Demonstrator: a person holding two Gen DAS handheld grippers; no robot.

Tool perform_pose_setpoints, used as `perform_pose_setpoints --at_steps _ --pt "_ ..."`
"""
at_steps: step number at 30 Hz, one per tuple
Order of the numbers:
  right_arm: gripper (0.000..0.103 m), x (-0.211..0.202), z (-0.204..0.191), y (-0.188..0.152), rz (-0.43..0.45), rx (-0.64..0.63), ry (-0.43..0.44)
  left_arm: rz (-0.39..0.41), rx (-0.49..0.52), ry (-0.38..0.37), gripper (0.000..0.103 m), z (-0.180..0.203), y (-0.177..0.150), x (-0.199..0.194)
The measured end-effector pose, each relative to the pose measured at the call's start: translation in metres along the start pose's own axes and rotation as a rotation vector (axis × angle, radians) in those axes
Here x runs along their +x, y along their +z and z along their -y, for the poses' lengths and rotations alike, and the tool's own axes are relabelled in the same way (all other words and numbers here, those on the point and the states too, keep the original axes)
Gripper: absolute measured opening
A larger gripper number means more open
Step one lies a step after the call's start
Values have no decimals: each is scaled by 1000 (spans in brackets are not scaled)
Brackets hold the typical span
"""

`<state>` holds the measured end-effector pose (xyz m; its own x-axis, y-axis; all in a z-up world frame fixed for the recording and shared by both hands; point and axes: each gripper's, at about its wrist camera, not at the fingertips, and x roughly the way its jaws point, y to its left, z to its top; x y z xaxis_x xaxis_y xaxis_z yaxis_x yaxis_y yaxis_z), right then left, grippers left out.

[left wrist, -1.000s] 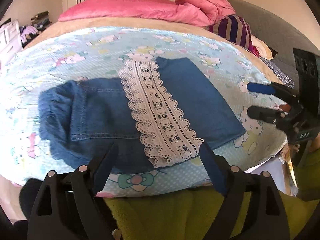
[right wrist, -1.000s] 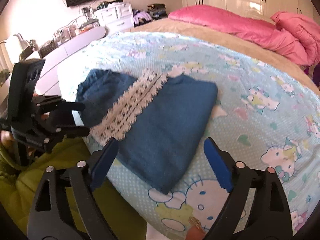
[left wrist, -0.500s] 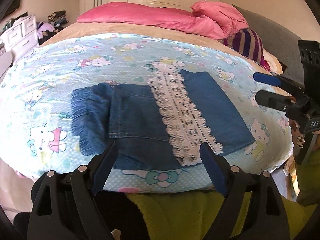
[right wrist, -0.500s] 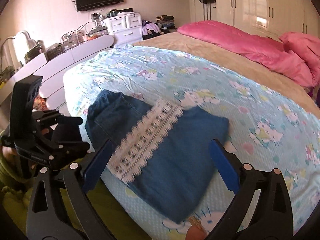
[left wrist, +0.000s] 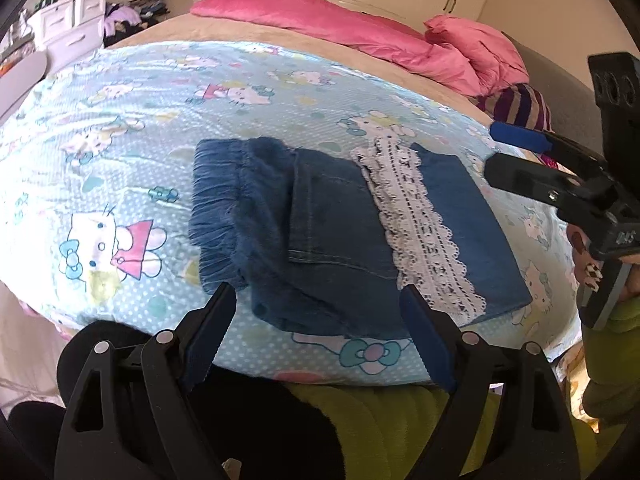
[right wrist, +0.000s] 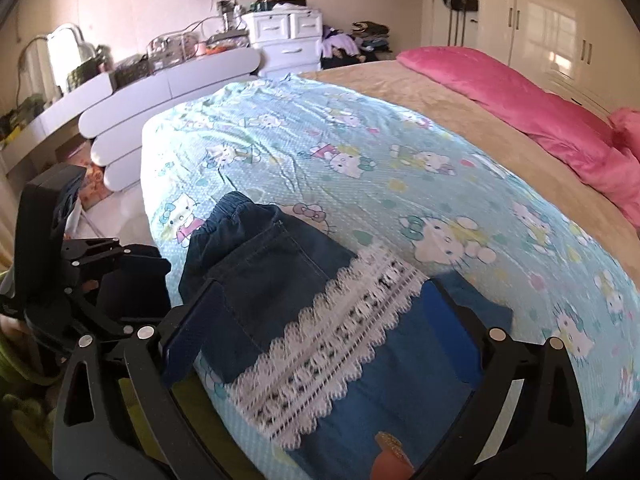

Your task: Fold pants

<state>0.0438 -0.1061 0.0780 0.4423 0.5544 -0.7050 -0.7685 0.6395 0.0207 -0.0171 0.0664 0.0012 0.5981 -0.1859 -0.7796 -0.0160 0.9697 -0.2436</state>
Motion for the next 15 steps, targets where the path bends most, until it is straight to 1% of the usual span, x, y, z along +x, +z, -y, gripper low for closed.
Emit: perform_pose_setpoints --at_steps 3,8,10,13,15 --pt "93 15 1 12 -21 -13 18 -11 -23 2 83 -7 -1 3" --pt "93 41 -6 35 -63 -49 72 -32 -105 1 83 -27 -1 12" --pt "93 49 -12 41 -70 -77 80 -38 -141 5 83 -37 -2 17" --pt "93 65 -22 50 -96 -116 115 -41 -178 -9 83 -45 -2 20" --pt "93 77 -29 55 -128 -137 156 -44 -194 -19 83 -48 -3 24"
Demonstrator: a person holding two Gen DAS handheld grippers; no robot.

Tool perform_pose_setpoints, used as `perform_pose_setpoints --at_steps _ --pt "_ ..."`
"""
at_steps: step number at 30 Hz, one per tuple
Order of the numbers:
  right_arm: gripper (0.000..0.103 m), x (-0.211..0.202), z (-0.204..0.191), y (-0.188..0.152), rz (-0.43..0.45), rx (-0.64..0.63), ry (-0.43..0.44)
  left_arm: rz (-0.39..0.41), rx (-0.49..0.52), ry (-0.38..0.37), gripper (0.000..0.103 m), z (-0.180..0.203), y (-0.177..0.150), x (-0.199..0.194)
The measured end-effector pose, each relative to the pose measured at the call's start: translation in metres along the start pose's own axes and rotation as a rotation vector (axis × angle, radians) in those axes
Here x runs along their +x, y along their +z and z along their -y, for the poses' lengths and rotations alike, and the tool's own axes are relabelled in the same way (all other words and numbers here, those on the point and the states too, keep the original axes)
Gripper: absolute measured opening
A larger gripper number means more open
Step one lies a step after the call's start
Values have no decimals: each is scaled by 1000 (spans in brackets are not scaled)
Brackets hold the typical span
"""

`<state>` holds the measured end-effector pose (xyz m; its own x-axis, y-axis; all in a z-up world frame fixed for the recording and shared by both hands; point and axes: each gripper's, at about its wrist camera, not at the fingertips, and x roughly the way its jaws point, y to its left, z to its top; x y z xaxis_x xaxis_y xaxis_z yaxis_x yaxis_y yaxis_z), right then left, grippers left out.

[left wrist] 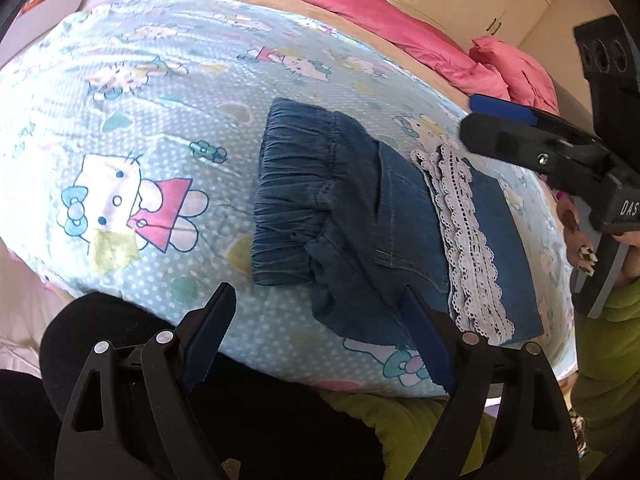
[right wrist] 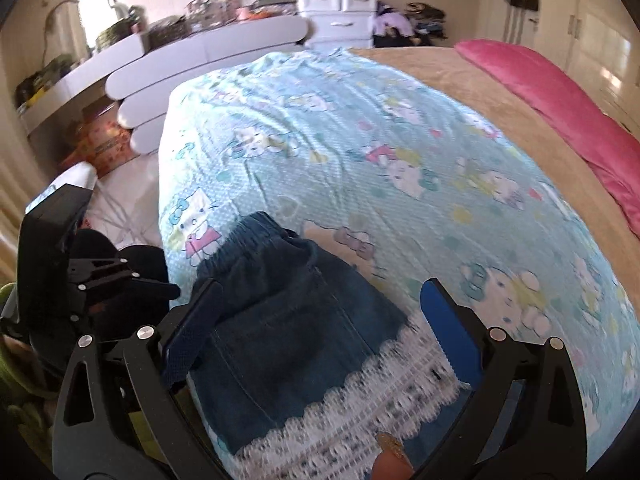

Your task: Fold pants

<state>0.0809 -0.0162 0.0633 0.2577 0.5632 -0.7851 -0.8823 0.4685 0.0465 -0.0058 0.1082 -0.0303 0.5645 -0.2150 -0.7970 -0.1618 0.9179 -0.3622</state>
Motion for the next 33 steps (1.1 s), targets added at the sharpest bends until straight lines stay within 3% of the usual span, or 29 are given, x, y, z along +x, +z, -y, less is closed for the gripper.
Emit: perform_pose_setpoints --at_steps 8,15,18,20,21,23,25,27,33 --pt "93 45 -13 20 -121 -98 108 -26 -35 -72 83 -1 -2 16" --pt "93 92 -19 31 -232 -124 212 14 -96 -108 82 -7 0 20" --pt "93 110 -18 31 -267 -101 317 20 -90 -108 82 -7 0 21" --pt "83 120 -18 28 -287 -84 385 30 -74 -101 81 -6 1 23" --pt "73 123 -19 26 -290 -93 370 37 -66 -92 80 -5 2 24" --pt "64 118 -20 23 -264 -116 350 35 -55 -74 78 -3 3 27" --pt "46 104 -14 22 -223 -98 350 43 -49 -69 76 -1 4 25" --pt "38 84 -6 20 -164 -84 349 49 -51 -85 74 2 7 23" --pt "36 12 33 3 10 2 368 67 17 -154 74 40 17 11"
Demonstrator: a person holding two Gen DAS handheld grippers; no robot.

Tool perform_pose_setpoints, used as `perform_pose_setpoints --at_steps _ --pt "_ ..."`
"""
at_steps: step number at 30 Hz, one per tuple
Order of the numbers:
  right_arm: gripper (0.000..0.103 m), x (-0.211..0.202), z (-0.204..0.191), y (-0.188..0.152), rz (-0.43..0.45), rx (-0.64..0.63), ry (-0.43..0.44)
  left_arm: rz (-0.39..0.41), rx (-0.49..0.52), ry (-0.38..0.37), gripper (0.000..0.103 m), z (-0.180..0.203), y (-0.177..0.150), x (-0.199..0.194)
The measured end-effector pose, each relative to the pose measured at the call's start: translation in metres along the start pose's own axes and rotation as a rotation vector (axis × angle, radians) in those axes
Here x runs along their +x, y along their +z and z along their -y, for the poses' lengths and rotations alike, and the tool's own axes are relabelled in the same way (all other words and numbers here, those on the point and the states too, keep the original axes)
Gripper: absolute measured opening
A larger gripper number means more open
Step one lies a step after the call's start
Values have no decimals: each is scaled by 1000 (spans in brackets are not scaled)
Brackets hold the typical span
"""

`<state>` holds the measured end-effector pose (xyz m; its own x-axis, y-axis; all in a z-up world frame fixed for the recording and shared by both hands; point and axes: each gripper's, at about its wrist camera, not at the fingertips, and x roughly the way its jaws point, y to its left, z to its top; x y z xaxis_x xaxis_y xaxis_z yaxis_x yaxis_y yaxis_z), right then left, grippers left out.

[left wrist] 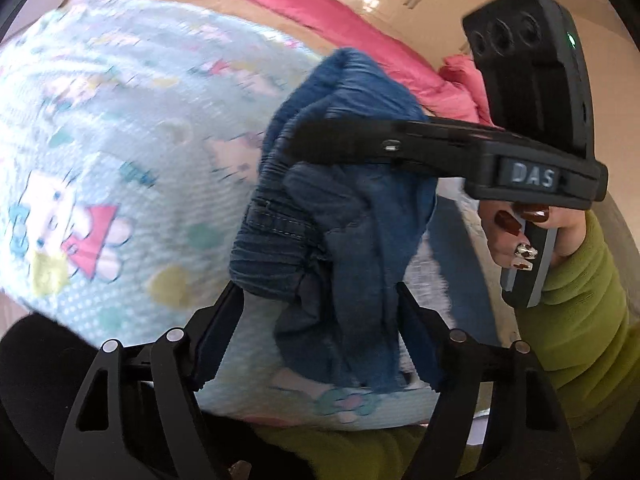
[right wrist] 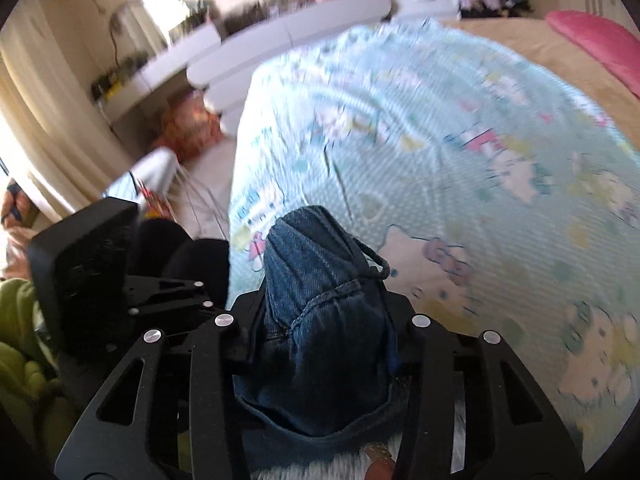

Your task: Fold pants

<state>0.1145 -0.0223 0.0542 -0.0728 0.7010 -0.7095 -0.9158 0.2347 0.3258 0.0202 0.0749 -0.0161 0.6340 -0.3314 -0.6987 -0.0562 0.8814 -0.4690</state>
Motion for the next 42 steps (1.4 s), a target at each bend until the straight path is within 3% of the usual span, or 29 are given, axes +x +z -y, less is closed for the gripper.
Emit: perform_pose_setpoints --at_steps 5,8,10,11,13,16,20,21,22,23,25,32,36,39,42 --pt "42 -57 9 -30 114 45 -10 -9 71 -68 74 42 8 0" --pt "54 -93 15 -58 196 103 -48 -34 156 -108 77 70 11 6" --pt "78 -114 19 -80 251 148 -104 -57 207 -136 80 88 9 14" --pt "79 -122 23 -91 274 177 -140 -69 223 -155 80 96 6 19" --pt "79 -136 34 -116 292 266 -218 -118 248 -210 80 110 -3 29" --pt "79 -134 39 -136 246 330 -338 -171 315 -192 82 126 -20 45" --pt "79 -109 39 -140 191 337 -341 -205 350 -150 83 130 -26 63" --pt "77 -98 40 -140 143 334 -381 -206 354 -146 83 129 -28 64" --pt "68 -94 44 -144 105 332 -418 -206 358 -142 83 130 -28 66" --pt "67 -84 49 -148 49 333 -474 -207 362 -142 83 130 -29 67" --pt "67 -77 60 -161 17 366 -486 -218 355 -150 83 127 -31 71" --pt "68 -94 50 -166 86 380 -471 -190 346 -147 84 128 -41 48" --pt "76 -110 38 -159 142 364 -483 -146 323 -135 92 120 -37 32" --pt "82 -120 29 -156 170 351 -501 -108 317 -122 92 116 -33 17" --pt "84 -132 20 -155 208 342 -512 -77 309 -95 97 112 -30 6"
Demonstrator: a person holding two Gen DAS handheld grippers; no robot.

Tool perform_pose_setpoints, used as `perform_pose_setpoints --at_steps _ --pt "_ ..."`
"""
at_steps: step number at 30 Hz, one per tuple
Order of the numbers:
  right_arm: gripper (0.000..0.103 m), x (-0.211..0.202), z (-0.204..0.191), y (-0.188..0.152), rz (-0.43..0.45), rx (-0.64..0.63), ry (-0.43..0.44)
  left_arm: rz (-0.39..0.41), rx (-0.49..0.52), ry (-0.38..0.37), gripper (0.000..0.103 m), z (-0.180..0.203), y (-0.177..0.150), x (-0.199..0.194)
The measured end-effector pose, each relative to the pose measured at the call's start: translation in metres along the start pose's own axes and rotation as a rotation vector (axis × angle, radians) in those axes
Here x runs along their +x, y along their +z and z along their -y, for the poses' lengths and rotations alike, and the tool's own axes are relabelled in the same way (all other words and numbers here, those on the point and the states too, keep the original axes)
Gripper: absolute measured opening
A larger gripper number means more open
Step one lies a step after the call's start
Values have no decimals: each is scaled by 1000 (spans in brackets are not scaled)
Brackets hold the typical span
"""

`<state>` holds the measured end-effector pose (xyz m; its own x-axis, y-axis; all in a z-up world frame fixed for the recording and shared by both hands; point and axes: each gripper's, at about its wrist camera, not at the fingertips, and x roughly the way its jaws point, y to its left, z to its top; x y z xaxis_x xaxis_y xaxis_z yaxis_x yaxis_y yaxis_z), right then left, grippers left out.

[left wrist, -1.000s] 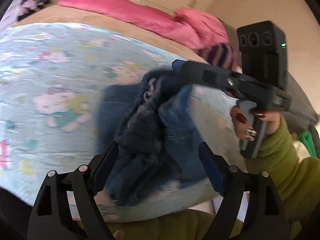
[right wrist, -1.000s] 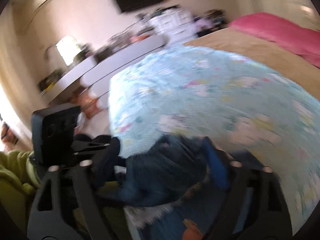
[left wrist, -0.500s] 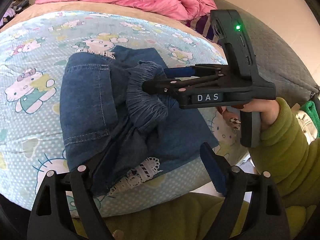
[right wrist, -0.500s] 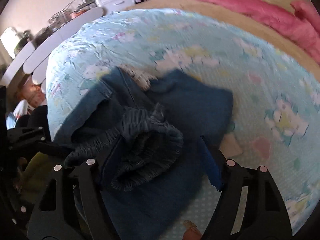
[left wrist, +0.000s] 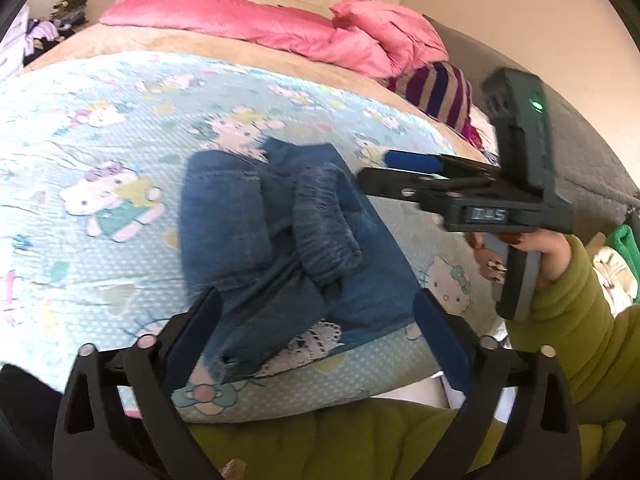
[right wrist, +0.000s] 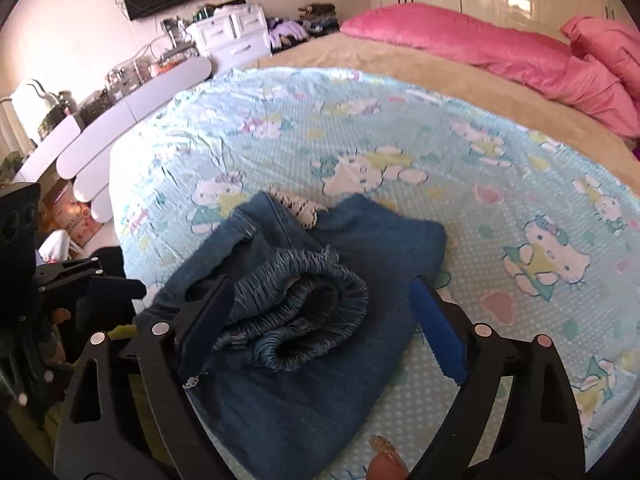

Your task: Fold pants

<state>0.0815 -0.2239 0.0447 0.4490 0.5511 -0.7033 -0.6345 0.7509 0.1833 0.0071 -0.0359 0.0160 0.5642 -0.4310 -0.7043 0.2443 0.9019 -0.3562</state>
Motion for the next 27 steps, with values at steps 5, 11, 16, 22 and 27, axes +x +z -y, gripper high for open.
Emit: perform_pose_setpoints --at_steps 5,11,16,22,27 --pt "87 -28 -8 -2 48 -55 -45 50 -30 66 98 -16 4 -22" --pt "89 -56 -30 -22 79 -163 -42 110 -102 162 98 -46 26 -39" --pt "89 -57 -58 -39 68 -258 39 119 -111 183 97 -55 45 -40" --pt "89 -46 -93 -52 35 -351 129 77 -67 191 90 -48 63 -20" --pt "86 -30 -119 -54 2 -414 161 13 -88 168 70 -53 74 8"
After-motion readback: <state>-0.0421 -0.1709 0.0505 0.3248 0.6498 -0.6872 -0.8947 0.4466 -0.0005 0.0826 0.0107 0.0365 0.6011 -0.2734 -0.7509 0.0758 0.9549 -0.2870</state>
